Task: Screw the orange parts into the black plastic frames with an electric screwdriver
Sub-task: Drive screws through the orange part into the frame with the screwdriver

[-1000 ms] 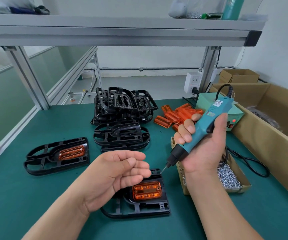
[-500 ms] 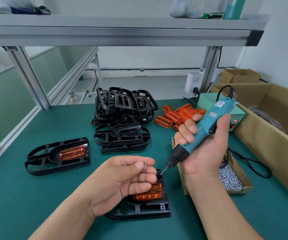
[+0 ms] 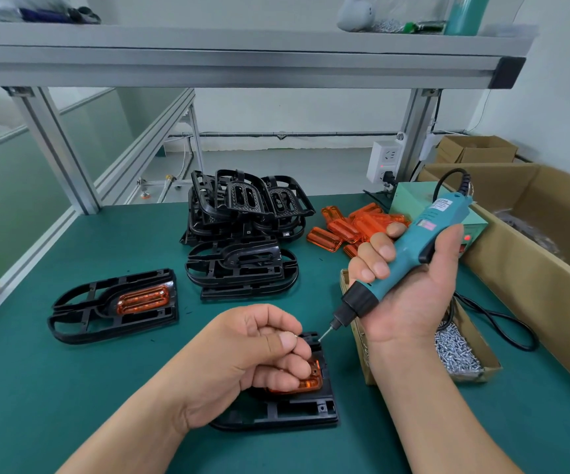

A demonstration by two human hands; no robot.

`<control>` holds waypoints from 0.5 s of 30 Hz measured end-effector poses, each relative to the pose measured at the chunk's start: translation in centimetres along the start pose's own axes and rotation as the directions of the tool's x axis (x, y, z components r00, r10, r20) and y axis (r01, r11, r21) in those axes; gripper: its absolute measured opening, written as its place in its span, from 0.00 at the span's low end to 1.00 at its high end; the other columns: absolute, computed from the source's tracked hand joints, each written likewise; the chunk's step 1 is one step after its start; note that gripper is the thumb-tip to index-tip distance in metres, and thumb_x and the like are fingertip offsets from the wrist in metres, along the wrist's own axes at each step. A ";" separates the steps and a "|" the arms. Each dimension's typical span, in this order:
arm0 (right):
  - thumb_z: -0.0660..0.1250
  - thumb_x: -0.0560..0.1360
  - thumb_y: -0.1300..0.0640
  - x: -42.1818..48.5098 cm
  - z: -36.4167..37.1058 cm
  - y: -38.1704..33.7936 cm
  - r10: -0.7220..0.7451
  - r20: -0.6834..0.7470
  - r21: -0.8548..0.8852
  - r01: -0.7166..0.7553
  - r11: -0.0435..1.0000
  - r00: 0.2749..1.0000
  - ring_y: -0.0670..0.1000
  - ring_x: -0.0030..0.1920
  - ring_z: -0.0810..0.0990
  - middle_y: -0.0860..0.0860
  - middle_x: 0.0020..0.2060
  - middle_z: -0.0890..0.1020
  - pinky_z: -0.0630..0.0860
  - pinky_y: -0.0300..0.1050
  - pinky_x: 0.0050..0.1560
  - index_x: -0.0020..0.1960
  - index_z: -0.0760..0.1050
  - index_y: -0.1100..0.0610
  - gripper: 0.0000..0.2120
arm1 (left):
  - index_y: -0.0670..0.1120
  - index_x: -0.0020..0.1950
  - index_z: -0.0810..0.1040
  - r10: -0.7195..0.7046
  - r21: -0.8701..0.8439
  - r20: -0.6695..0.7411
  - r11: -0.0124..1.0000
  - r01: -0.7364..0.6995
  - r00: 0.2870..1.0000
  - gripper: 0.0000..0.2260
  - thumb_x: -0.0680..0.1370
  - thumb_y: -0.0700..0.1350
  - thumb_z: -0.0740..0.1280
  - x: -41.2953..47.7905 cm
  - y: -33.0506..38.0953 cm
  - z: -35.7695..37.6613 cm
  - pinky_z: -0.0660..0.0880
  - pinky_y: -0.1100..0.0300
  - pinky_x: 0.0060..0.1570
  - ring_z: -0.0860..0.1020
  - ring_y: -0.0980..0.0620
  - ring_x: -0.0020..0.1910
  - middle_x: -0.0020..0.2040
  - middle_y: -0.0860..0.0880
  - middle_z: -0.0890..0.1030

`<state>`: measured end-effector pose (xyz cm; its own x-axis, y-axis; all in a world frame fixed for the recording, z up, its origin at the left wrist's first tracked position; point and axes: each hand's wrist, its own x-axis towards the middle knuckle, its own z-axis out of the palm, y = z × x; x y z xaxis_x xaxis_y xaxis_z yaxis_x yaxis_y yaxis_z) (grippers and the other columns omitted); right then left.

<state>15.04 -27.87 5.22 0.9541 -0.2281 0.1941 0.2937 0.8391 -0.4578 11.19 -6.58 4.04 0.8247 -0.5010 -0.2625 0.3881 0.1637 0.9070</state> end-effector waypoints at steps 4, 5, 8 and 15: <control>0.56 0.83 0.29 0.0 -0.1 0.1 -0.001 0.000 0.005 0.001 1.000 1.000 0.47 0.29 0.67 0.49 0.34 0.69 0.68 0.41 0.30 0.48 0.73 0.56 0.29 | 0.37 0.58 0.78 -0.005 0.037 0.026 0.999 0.004 1.000 0.09 0.80 0.37 0.73 0.0 -0.2 0.0 0.83 0.57 0.41 0.84 0.45 0.43 0.51 0.36 0.84; 0.56 0.83 0.29 -0.1 -0.1 0.1 -0.001 0.000 0.004 0.001 1.000 1.000 0.47 0.29 0.67 0.49 0.34 0.69 0.68 0.41 0.30 0.48 0.73 0.56 0.29 | 0.37 0.58 0.79 -0.008 0.052 0.028 0.999 0.007 1.000 0.09 0.79 0.37 0.73 0.0 -0.2 0.0 0.83 0.57 0.40 0.84 0.46 0.43 0.50 0.36 0.84; 0.55 0.83 0.30 -0.2 0.0 0.3 0.003 0.001 0.007 -0.003 1.000 1.000 0.47 0.29 0.68 0.50 0.34 0.69 0.68 0.41 0.30 0.48 0.73 0.56 0.29 | 0.39 0.55 0.81 -0.010 0.086 0.030 0.996 0.007 1.000 0.06 0.78 0.37 0.73 0.1 -0.3 0.1 0.81 0.58 0.38 0.82 0.46 0.41 0.49 0.38 0.83; 0.56 0.83 0.30 -0.2 -0.1 0.6 0.026 0.006 0.014 -0.026 1.000 1.000 0.47 0.28 0.69 0.50 0.33 0.70 0.69 0.41 0.30 0.48 0.73 0.56 0.29 | 0.42 0.50 0.80 -0.007 0.119 0.019 0.993 0.005 1.000 0.05 0.75 0.37 0.72 0.1 -0.2 0.2 0.70 0.61 0.29 0.72 0.50 0.35 0.45 0.38 0.81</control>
<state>15.07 -27.36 4.84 0.9611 -0.2031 0.1871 0.2677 0.8516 -0.4507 11.13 -6.86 3.87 0.8141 -0.5178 -0.2630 0.3407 0.0590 0.9383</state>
